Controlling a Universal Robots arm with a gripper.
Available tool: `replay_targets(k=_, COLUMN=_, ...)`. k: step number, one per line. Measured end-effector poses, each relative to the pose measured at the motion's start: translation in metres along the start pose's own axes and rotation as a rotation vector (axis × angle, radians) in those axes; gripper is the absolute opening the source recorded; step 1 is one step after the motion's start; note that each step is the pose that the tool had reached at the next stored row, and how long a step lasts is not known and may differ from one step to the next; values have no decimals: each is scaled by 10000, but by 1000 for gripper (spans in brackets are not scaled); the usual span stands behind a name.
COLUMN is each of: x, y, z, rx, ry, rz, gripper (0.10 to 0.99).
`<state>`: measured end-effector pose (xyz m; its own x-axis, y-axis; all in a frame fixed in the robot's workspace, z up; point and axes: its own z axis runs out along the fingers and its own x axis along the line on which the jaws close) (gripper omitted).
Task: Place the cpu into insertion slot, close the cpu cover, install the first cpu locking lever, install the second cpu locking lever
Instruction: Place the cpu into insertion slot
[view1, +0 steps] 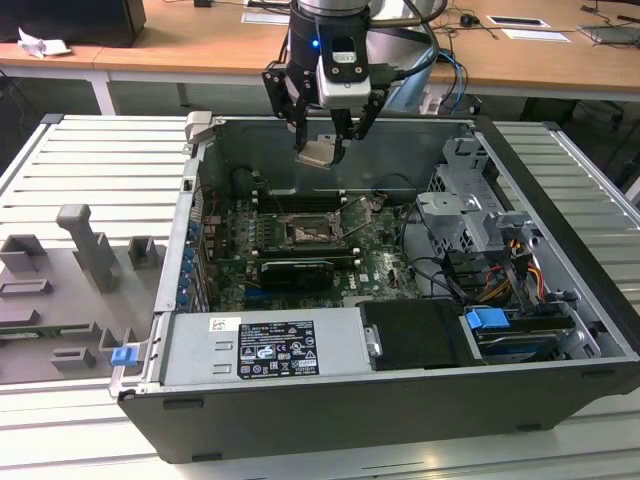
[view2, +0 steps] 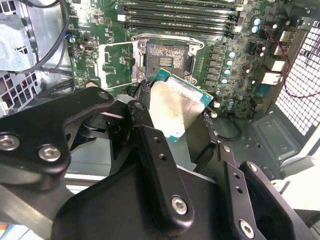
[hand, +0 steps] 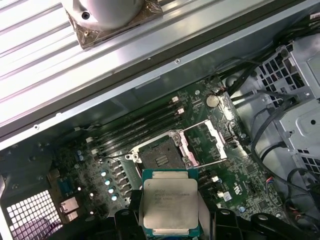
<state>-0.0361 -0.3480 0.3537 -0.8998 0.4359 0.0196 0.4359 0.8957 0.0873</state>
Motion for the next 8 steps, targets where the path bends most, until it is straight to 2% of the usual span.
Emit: replay_targets(k=8, x=0, y=0, z=3, rx=-10, ry=-45, rz=505, gripper=525)
